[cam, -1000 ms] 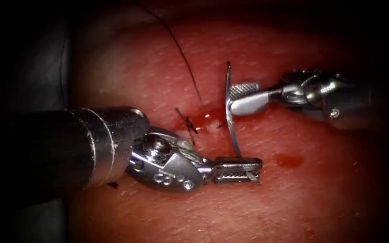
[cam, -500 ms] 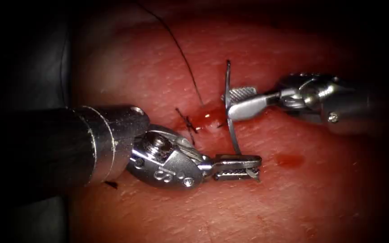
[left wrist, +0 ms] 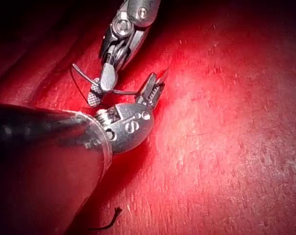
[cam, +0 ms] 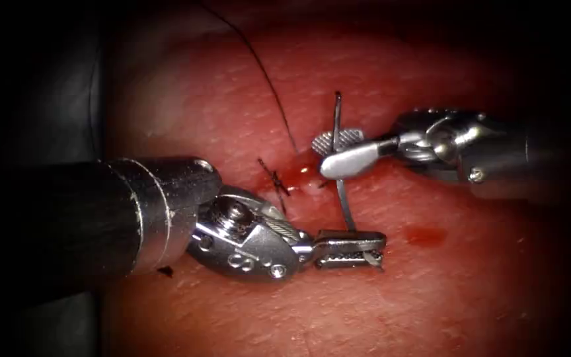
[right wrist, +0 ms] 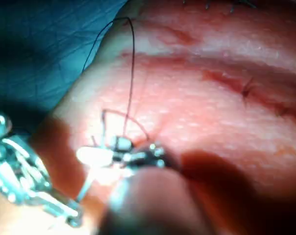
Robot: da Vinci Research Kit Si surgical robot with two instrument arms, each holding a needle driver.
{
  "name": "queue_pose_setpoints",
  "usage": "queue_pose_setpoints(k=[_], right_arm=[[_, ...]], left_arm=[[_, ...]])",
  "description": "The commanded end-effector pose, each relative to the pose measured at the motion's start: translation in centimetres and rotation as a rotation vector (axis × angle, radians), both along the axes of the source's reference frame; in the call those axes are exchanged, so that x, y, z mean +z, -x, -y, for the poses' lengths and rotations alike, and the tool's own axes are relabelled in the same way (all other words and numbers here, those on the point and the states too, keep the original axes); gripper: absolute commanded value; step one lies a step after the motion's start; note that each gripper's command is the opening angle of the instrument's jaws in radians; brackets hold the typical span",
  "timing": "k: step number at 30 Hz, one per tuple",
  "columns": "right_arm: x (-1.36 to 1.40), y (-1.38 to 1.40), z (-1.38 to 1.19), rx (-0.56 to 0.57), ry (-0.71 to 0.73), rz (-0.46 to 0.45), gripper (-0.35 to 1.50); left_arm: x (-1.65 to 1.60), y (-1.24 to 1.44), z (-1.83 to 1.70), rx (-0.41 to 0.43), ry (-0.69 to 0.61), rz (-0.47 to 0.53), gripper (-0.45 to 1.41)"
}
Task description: Wound Closure
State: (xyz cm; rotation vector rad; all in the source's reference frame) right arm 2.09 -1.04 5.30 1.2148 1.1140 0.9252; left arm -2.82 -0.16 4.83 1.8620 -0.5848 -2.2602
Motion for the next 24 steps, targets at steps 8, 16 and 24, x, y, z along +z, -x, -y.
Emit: queue_pose_setpoints(k=[8,16,24], right_arm=[[0.05,-0.06,0.09,-0.009,-0.001,-0.01,0.34],[0.04,-0.01,0.08,-0.014,-0.003,-0.017,-0.35],[0.05,0.02,0.02,-0.005,0.058,0.013,-0.35]], left_arm=[[0.05,0.06,0.02,0.001,-0.001,0.001,-0.45],[0.05,0.06,0.02,0.008,-0.004,-0.008,-0.45],[0.02,0.1,0.02,-0.027,-0.096,-0.019,0.88]])
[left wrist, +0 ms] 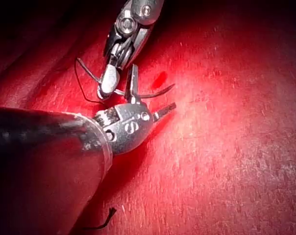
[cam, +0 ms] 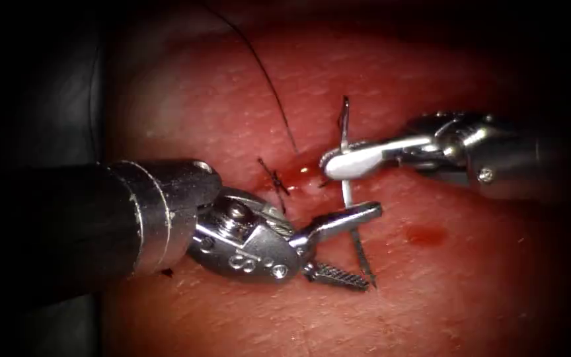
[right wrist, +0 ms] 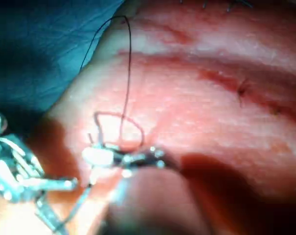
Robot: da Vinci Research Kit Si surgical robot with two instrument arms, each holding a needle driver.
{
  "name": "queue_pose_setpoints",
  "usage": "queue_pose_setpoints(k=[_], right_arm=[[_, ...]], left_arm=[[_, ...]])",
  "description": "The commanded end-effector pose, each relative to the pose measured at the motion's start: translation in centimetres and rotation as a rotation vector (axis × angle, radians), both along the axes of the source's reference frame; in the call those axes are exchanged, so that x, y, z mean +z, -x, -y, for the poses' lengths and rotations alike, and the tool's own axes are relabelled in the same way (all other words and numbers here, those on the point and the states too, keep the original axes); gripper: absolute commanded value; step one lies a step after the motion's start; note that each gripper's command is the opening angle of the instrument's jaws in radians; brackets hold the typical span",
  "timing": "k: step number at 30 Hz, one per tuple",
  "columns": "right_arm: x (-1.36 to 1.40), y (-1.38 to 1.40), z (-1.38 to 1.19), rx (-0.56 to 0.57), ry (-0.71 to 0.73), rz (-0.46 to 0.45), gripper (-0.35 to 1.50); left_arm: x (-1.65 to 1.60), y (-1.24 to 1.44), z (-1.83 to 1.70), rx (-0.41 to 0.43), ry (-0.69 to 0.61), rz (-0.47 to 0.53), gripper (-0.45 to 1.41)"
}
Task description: Wound Closure
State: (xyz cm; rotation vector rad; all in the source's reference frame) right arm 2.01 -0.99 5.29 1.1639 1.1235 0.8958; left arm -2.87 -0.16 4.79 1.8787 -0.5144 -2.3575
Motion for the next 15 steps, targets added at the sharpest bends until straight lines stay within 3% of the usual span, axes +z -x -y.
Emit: queue_pose_setpoints(k=[1,3,5,9,11,13,14,15], right_arm=[[0.06,-0.06,0.08,-0.005,0.004,0.002,-0.35],[0.07,-0.06,0.07,0.002,0.044,0.024,-0.35],[0.07,-0.06,0.07,-0.003,0.051,0.031,-0.35],[0.07,-0.06,0.03,0.004,0.178,0.019,-0.35],[0.06,-0.04,-0.03,0.007,0.278,0.003,-0.35],[0.03,-0.01,-0.12,0.031,0.321,-0.014,-0.35],[0.02,0.0,-0.16,0.04,0.339,-0.021,-0.35],[0.01,0.0,-0.19,0.047,0.353,-0.026,-0.35]], left_arm=[[0.05,0.05,0.02,-0.001,-0.005,0.003,0.88],[-0.02,0.08,0.06,-0.013,-0.046,0.008,1.08],[-0.06,0.09,0.08,-0.016,-0.072,0.003,1.16],[-0.15,0.04,0.07,-0.04,-0.172,0.002,1.2],[-0.18,-0.11,0.02,-0.049,-0.268,0.004,0.96],[-0.23,-0.37,-0.04,-0.066,-0.338,-0.012,0.31],[-0.25,-0.51,-0.09,-0.086,-0.345,-0.033,-0.22],[-0.27,-0.6,-0.12,-0.102,-0.349,-0.049,-0.43]])
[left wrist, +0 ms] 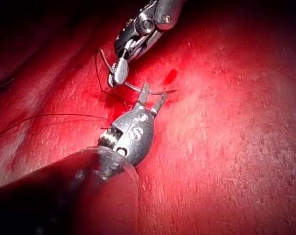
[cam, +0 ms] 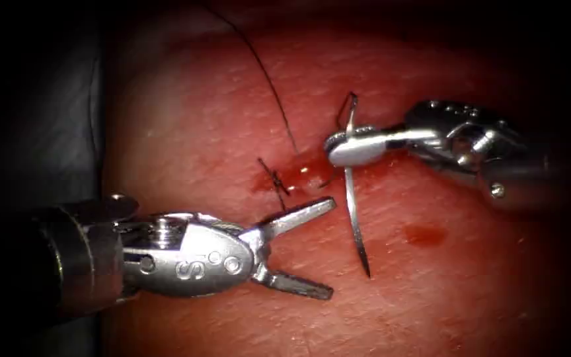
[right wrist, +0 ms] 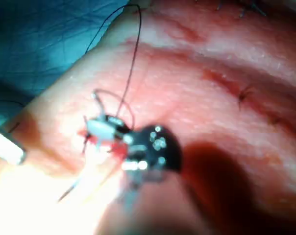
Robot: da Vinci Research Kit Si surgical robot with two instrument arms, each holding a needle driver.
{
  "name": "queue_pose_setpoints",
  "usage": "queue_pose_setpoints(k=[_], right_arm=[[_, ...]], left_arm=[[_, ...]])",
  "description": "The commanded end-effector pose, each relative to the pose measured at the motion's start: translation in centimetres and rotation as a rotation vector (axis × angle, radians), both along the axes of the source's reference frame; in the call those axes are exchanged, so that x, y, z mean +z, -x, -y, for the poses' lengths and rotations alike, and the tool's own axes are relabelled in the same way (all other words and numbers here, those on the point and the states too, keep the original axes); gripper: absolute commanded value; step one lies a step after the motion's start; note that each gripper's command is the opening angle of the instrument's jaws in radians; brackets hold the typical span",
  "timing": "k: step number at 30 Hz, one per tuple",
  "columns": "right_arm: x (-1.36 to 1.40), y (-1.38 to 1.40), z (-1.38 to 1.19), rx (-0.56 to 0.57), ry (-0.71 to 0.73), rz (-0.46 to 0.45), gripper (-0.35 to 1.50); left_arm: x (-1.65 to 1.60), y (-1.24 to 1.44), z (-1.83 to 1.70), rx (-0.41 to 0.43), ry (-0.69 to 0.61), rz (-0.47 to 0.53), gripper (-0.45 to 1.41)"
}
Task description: Wound Closure
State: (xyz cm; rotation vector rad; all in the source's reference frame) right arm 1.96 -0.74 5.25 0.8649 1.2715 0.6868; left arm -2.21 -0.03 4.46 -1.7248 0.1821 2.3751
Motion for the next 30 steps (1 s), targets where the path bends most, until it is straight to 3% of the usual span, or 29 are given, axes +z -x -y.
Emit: queue_pose_setpoints(k=[1,5,8,12,22,30], right_arm=[[0.04,-0.05,0.03,0.006,0.012,-0.008,-0.35],[0.02,-0.09,-0.07,0.025,0.085,-0.026,-0.35],[0.01,-0.1,-0.08,0.038,0.124,-0.039,-0.35],[0.01,-0.1,-0.08,0.04,0.164,-0.042,-0.35],[0.0,-0.12,-0.09,0.065,0.264,-0.043,-0.35],[-0.01,-0.12,-0.12,0.084,0.302,-0.056,-0.35]], left_arm=[[0.06,0.0,0.0,-0.008,-0.003,-0.011,-0.45],[0.08,-0.14,-0.1,0.018,-0.047,-0.077,-0.45],[0.1,-0.14,-0.13,0.082,-0.069,-0.089,-0.45],[0.2,-0.09,-0.26,0.093,-0.088,-0.11,-0.45],[0.5,0.16,-0.41,0.13,-0.14,-0.401,-0.45],[0.75,0.29,-0.36,0.231,-0.142,-0.427,-0.45]])
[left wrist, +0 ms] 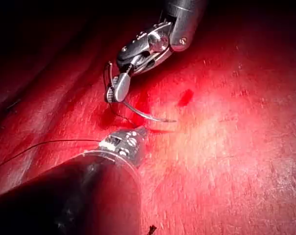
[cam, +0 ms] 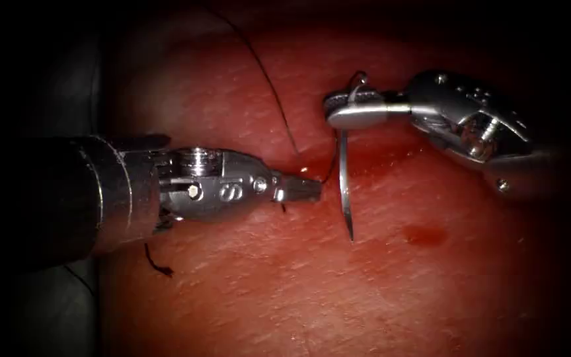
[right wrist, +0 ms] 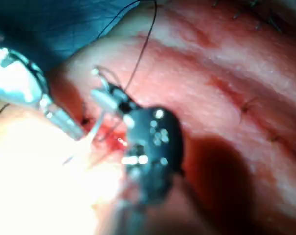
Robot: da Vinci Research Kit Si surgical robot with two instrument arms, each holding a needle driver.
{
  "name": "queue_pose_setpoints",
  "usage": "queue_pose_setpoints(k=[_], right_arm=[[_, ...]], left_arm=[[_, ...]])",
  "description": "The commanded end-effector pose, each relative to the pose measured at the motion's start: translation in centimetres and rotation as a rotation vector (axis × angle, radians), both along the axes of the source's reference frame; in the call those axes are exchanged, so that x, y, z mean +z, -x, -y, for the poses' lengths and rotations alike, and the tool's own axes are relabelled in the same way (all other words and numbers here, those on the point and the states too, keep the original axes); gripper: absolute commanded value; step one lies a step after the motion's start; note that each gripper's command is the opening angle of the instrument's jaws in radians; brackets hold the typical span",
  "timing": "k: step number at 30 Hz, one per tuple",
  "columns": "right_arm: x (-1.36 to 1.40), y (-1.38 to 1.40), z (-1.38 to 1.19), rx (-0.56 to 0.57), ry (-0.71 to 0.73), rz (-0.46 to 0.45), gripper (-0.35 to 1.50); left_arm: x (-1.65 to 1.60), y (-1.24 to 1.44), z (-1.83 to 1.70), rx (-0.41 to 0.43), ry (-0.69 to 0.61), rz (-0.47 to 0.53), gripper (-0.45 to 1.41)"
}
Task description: Wound Closure
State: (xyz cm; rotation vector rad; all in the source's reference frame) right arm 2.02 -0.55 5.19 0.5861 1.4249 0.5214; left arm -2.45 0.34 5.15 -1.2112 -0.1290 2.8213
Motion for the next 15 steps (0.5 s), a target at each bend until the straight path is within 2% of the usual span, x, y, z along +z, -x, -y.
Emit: queue_pose_setpoints(k=[1,7,15], right_arm=[[0.06,-0.07,0.08,-0.001,0.004,-0.002,-0.35],[0.06,-0.08,0.07,0.008,0.021,0.004,-0.35],[0.04,-0.09,0.09,0.011,0.045,0.0,-0.35]], left_arm=[[0.08,0.07,0.02,0.017,-0.009,0.004,-0.45],[0.25,0.1,-0.06,0.081,-0.038,-0.019,-0.45],[0.55,0.04,-0.2,0.108,-0.04,-0.039,-0.45]])
